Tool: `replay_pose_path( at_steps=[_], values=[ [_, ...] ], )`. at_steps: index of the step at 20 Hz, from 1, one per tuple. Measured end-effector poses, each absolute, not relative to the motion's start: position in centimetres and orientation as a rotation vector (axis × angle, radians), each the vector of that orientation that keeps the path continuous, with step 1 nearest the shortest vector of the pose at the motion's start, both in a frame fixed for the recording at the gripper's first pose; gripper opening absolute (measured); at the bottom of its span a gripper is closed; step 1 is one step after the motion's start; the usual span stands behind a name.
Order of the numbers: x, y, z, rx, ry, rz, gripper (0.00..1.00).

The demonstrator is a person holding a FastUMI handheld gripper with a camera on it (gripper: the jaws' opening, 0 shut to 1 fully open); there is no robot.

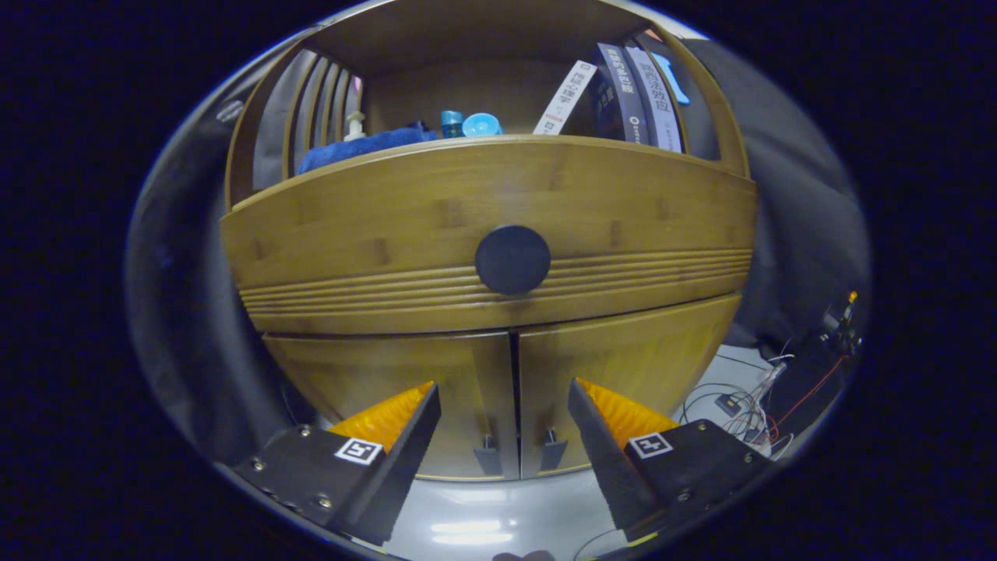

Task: Pull open the drawer, take out the items inside it, and place them on the countertop above the cabinet.

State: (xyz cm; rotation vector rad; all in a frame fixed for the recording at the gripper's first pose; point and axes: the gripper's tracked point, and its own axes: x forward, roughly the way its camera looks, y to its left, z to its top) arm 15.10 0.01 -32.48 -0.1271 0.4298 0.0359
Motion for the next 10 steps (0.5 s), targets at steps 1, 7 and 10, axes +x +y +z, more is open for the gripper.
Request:
replay_pose_path(
  at_steps=[1, 7, 10],
  values=[
    [14.3, 0.0, -31.4, -0.136, 0.422, 0.046, 0.99],
    [8.3, -0.7, -21.0, -0.127, 0.311, 0.048, 0.99],
    [5.6, -0.4, -15.7, -0.139, 0.263, 0.072, 0.99]
  ],
)
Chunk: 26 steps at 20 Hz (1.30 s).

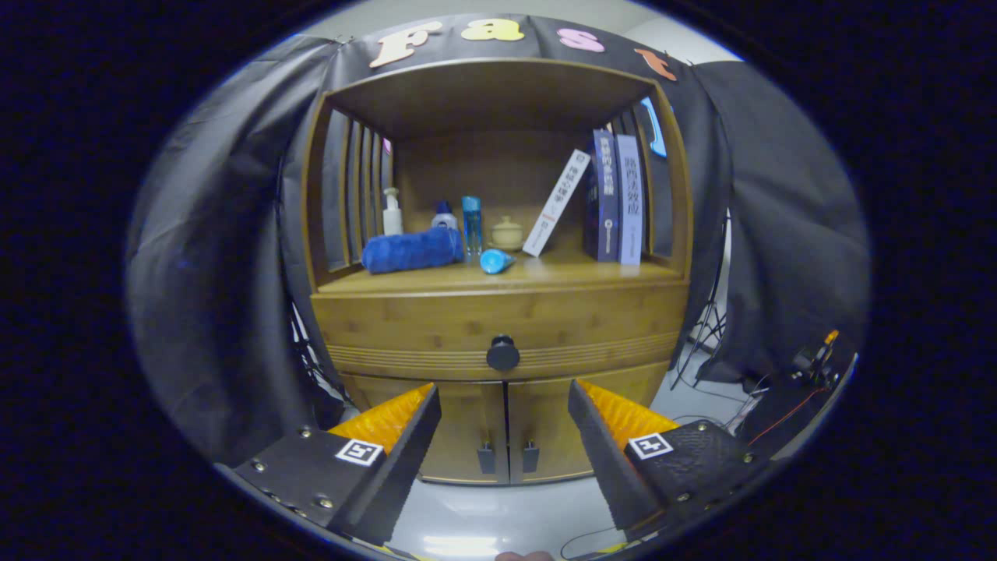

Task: Pull open the drawer, take out the items inside it, and place them on the countertop above the cabinet.

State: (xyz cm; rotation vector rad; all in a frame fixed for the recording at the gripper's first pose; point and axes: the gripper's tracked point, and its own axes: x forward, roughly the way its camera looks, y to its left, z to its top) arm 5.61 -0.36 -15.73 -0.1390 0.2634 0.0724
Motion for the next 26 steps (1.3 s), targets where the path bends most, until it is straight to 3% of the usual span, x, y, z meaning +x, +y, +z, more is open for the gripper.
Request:
replay_pose_path(
  at_steps=[15, 26],
  values=[
    [-2.2, 3.1, 4.6, -0.117, 0.002, 0.07, 0.99],
    [-4.7, 3.0, 5.9, -0.143, -0.022, 0.045, 0.99]
  ],
)
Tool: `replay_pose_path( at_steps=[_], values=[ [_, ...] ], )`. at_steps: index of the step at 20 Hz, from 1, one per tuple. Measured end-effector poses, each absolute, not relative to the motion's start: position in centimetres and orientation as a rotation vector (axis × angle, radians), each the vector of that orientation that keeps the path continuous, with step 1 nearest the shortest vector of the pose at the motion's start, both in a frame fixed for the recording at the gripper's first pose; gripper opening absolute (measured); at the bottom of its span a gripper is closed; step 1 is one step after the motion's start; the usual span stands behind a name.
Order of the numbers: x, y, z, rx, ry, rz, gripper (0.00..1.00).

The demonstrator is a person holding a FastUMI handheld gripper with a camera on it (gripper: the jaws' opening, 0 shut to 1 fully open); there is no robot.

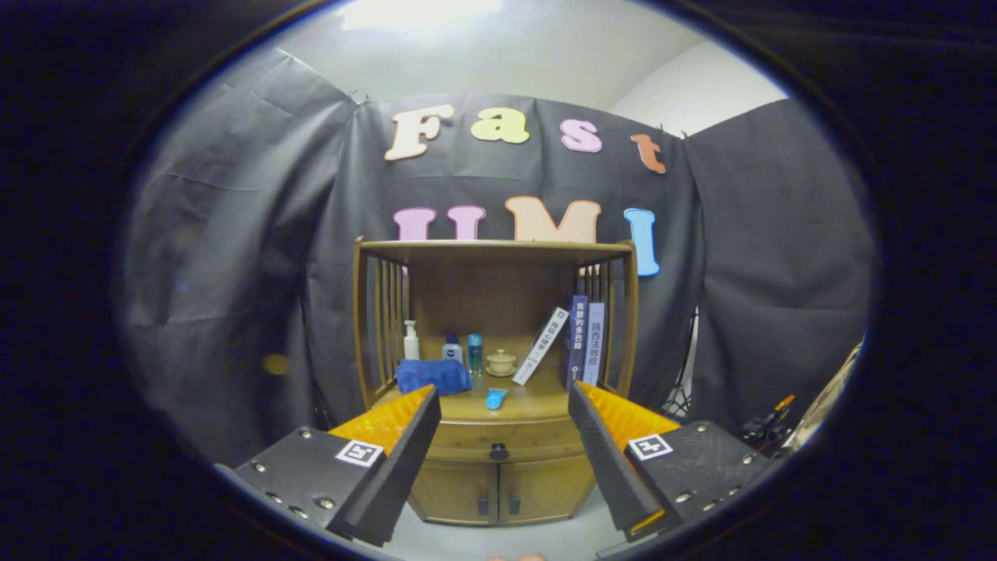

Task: Pull open the drawer, take out the items inside it, and place them on the countertop above the cabinet.

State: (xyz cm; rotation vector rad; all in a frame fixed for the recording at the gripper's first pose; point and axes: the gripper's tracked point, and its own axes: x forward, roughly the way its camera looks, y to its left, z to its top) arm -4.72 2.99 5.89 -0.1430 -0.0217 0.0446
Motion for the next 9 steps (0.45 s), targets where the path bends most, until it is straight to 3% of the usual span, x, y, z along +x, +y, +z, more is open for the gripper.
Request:
replay_pose_path(
  at_steps=[9],
  values=[
    [-5.1, 4.1, 5.1, -0.118, -0.058, 0.074, 0.99]
  ],
)
